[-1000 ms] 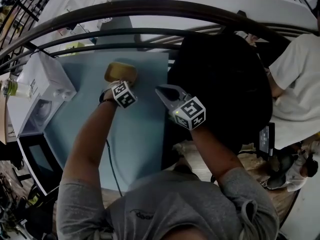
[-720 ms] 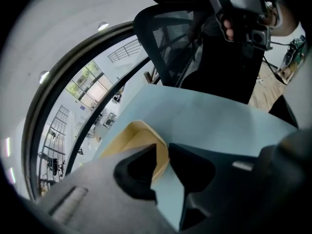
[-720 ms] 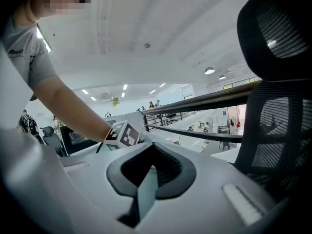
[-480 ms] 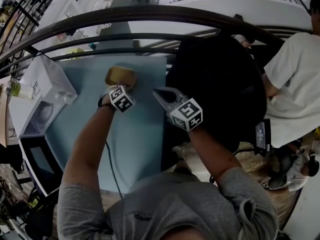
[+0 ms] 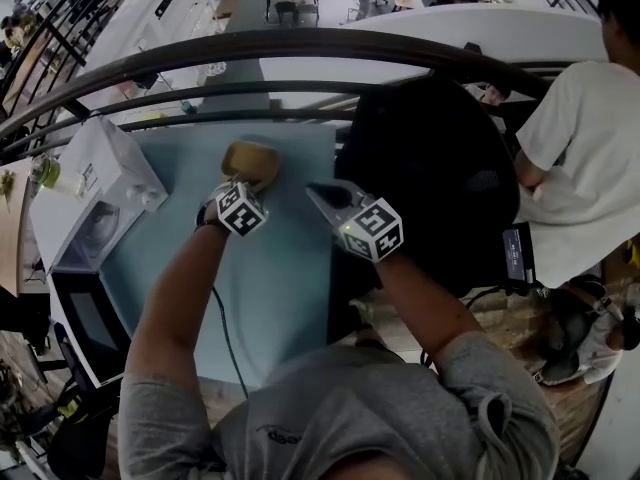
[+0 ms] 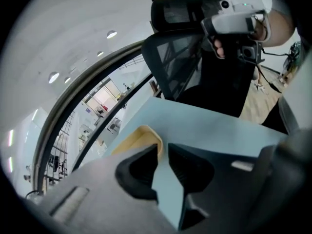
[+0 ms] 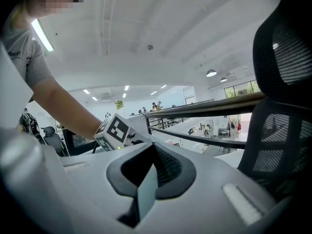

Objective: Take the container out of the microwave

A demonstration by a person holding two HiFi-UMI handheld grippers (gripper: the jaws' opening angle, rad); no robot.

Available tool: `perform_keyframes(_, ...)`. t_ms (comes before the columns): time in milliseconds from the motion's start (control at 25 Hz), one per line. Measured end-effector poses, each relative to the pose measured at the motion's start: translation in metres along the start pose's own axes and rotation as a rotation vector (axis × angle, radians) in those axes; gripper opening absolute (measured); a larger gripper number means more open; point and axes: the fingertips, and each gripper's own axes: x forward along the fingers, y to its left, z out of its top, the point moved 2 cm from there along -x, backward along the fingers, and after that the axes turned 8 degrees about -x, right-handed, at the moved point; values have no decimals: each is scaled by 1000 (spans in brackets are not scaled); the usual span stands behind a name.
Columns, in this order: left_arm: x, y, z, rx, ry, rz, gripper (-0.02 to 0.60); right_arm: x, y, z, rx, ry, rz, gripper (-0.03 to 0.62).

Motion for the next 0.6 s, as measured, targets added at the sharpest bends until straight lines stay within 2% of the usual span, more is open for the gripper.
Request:
perform_keyframes(160, -36, -7, -1, -43, -57, 13, 64, -9, 15, 14, -2, 3, 0, 6)
perform_keyframes(600, -143, -31, -58, -164, -180, 65, 26, -12, 83, 53, -33, 0, 17, 6)
